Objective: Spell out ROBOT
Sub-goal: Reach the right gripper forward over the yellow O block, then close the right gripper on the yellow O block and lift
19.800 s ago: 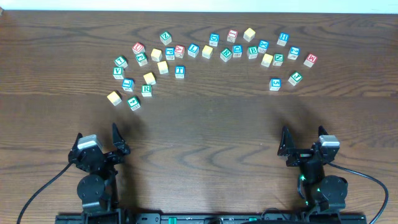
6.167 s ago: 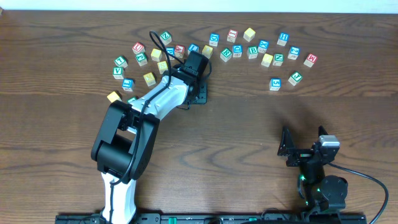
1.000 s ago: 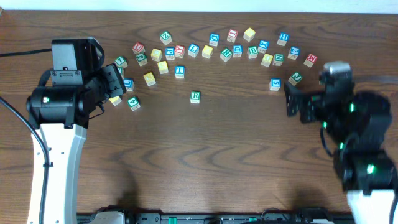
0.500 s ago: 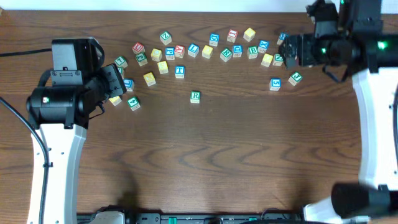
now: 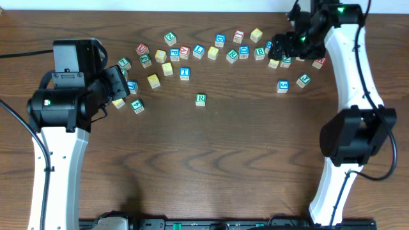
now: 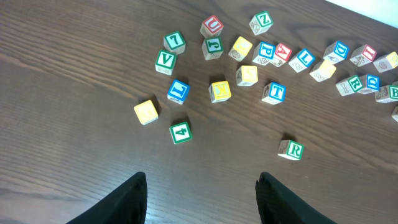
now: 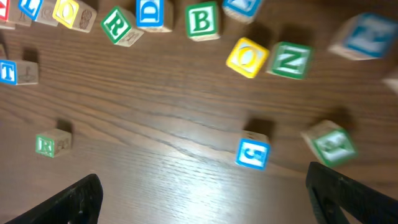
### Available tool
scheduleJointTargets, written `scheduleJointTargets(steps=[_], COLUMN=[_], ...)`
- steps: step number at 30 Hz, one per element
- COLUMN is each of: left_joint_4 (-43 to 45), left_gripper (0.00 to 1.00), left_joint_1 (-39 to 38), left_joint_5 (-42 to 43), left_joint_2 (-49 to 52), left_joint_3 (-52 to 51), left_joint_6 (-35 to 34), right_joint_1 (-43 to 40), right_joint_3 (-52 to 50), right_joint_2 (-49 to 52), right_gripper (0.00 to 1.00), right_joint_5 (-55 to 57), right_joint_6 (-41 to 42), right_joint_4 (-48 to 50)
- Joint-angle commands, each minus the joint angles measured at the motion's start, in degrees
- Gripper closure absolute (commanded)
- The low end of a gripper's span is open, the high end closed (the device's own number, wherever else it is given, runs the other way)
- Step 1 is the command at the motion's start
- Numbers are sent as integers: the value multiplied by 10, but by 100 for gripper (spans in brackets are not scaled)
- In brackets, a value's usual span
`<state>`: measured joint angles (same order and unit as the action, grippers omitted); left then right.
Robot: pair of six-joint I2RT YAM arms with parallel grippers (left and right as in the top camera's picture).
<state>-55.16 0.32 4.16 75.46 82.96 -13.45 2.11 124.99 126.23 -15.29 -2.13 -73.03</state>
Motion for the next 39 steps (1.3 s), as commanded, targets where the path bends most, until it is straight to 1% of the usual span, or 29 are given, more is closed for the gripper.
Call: scheduleJointTargets(steps=[1,2,3,4,6,7,9,13,18,22,32,39], left_joint_4=[-1,-1,-1,-1,-1,-1,-1,-1,-1,-1,-1,-1], left_gripper=[44,44,44,44,44,44,44,44,44,44,44,44], left_joint_1=[3,3,3,3,3,3,3,3,3,3,3,3], left_joint_5=[-1,-1,-1,-1,-1,-1,-1,-1,-1,-1,-1,-1], left_joint_2=[-2,-2,-2,-2,-1,0,1,7,17,18,18,18], left_joint_3=[10,10,10,10,10,10,10,10,10,10,10,10], left_joint_6=[7,7,7,7,7,7,7,7,7,7,7,7], right_joint_1=[-2,-1,1,2,7,10,17,28,43,57,73,73], right_joint_3=[13,13,13,13,13,13,13,13,13,13,-20,-29], right_joint_2=[23,31,40,48,69,80,94,116,128,130,130,130], right_gripper=[1,10,23,29,37,37,37,35,34,35,37,37], right_joint_5=[-67,-71,-71,-68,-29,4,49,93,134,198,218,220], right_joint_6=[-1,-1,0,14,78,117,164,203,225,255,270,283], right_joint_4=[19,26,33,38,47,49,53,76,114,123,180,195])
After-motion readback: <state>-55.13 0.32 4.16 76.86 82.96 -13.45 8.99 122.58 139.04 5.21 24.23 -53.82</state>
